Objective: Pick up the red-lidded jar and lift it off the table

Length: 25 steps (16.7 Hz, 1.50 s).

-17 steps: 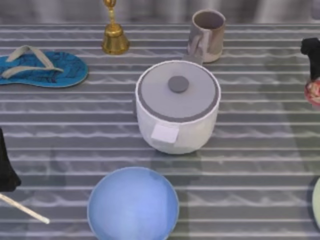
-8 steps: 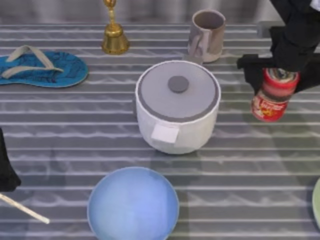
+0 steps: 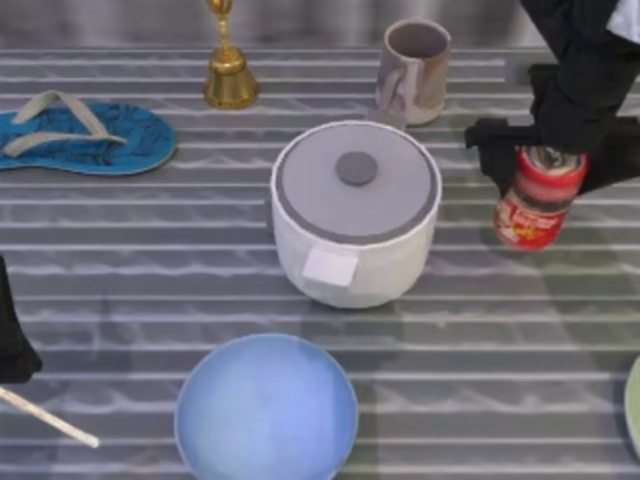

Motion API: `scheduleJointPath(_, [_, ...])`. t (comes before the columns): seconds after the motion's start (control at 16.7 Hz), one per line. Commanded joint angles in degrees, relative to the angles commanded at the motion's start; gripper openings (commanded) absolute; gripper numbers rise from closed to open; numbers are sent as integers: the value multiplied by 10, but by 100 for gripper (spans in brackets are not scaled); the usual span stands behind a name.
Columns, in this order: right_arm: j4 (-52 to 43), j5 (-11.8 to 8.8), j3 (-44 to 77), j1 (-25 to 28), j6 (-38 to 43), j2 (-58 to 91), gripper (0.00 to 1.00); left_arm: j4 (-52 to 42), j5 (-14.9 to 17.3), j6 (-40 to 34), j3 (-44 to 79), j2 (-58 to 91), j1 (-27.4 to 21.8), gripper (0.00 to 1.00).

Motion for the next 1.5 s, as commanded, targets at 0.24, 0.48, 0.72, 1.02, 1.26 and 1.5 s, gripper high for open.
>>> scheduleJointPath(0.24, [66, 2, -46, 1, 1, 20, 0, 0, 0, 0, 0, 0, 0, 100])
scheduleJointPath(0.48, [77, 2, -55, 2, 1, 25, 0, 0, 0, 0, 0, 0, 0, 100])
scheduleJointPath(0.72, [77, 2, -55, 2, 1, 25, 23, 0, 0, 0, 0, 0, 0, 100])
scheduleJointPath(1.02, [77, 2, -55, 2, 1, 25, 60, 0, 0, 0, 0, 0, 0, 100])
scheduleJointPath(1.26, [77, 2, -55, 2, 1, 25, 90, 0, 0, 0, 0, 0, 0, 100])
scheduleJointPath(1.5, [77, 2, -55, 2, 1, 25, 100, 0, 0, 0, 0, 0, 0, 100])
